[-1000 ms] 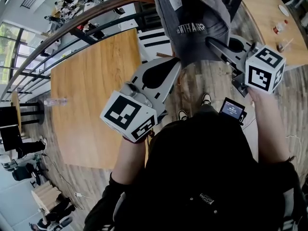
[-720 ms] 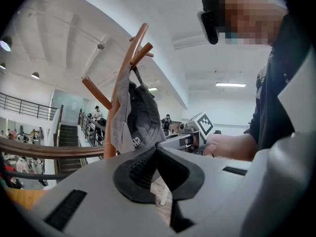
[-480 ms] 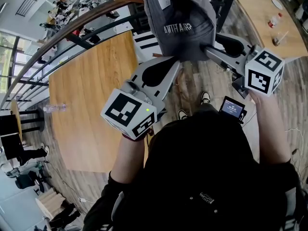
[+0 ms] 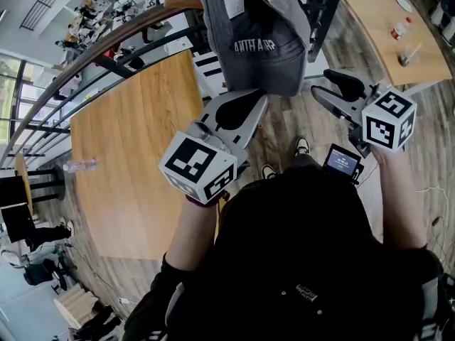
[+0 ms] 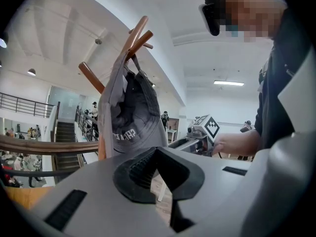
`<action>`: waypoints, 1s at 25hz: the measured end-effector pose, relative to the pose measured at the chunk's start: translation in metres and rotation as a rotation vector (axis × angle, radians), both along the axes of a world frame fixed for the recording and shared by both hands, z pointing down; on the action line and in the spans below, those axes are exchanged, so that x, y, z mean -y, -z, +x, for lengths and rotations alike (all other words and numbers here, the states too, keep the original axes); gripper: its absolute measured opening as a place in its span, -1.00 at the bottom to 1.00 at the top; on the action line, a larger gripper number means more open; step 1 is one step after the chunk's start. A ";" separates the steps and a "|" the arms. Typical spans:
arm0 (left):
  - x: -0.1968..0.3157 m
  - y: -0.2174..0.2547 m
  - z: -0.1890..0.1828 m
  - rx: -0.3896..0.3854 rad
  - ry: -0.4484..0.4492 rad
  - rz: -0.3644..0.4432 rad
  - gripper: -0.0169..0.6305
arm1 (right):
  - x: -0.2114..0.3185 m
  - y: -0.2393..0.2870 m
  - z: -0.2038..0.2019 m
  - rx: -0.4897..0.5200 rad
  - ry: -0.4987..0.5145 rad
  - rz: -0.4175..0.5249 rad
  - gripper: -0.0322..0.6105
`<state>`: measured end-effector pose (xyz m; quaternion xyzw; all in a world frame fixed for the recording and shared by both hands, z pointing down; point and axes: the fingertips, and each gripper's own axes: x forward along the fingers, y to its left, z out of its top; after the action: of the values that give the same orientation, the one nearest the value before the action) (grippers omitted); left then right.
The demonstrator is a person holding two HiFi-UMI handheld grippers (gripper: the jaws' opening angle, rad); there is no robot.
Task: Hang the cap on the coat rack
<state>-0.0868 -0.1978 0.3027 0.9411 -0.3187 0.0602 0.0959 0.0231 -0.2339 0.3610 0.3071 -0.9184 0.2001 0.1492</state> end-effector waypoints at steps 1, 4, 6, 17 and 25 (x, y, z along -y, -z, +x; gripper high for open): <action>-0.001 -0.003 0.002 0.006 -0.006 -0.005 -0.93 | -0.002 -0.003 0.000 0.000 -0.002 -0.012 -0.22; -0.009 -0.017 0.005 0.026 -0.023 -0.032 -0.93 | -0.010 -0.005 -0.006 0.011 -0.004 -0.029 -0.22; -0.013 -0.030 0.007 0.036 -0.032 -0.054 -0.93 | -0.013 -0.006 -0.011 0.020 0.006 -0.033 -0.31; -0.019 -0.043 0.011 0.079 -0.026 -0.040 -0.93 | -0.032 0.007 -0.032 0.060 0.133 -0.020 -0.84; -0.008 -0.041 -0.005 0.078 0.005 -0.026 -0.93 | -0.034 0.014 -0.034 0.071 0.167 -0.010 -0.85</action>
<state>-0.0916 -0.1901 0.3433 0.9358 -0.3239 0.1006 0.0959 -0.0104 -0.1997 0.3467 0.2215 -0.9444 0.2023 0.1344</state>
